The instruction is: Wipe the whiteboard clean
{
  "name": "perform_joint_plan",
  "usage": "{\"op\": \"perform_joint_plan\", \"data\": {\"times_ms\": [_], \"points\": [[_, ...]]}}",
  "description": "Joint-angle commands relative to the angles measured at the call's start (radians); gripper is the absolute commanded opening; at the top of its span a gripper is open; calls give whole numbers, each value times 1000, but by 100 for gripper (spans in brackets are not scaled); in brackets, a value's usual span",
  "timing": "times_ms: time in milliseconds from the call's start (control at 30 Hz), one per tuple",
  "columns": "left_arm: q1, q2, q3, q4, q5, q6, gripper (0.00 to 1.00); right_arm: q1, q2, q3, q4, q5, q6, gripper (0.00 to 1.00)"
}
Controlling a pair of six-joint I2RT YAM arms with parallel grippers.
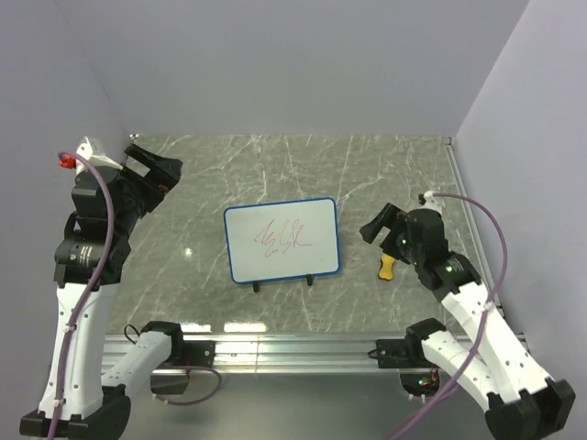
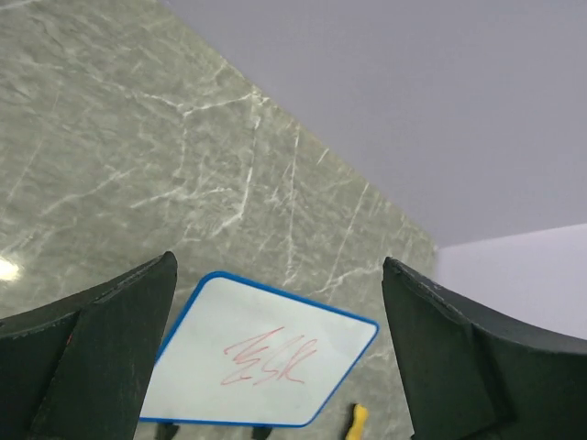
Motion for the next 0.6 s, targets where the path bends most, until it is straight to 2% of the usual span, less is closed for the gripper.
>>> {"op": "perform_joint_plan", "data": {"times_ms": [0, 67, 133, 167, 200, 267, 300, 333, 367, 433, 567], "points": [[-1, -7, 70, 3, -5, -75, 99, 1, -59, 20, -66, 45, 61, 100], [-1, 15, 94, -55, -36, -113, 100, 2, -36, 49, -138, 53, 42, 100], [-2, 6, 41, 56, 99, -63, 99, 1, -28, 74, -198, 105, 24, 100], [-1, -16, -35, 88, 228, -86, 99, -2, -23, 94, -212, 126, 15, 100], [-2, -30, -100, 212, 302, -110, 100, -8, -20, 101, -234, 143, 9, 100], [-1, -36, -236, 303, 402, -182, 99, -21, 0, 118, -255, 194, 18, 100], [-1, -21, -247, 293, 393, -196, 99, -62, 12, 120, -280, 190, 24, 100], [-1, -2, -251, 224, 376, -189, 94, -88, 32, 120, -296, 141, 32, 100], [-2, 31, -243, 179, 350, -177, 85, -123, 78, 118, -315, 115, 35, 100], [-2, 54, -205, 78, 269, -111, 83, -177, 128, 103, -340, 76, 29, 100], [-2, 78, -126, -32, 189, 6, 82, -179, 289, 68, -311, 71, 18, 98]]}}
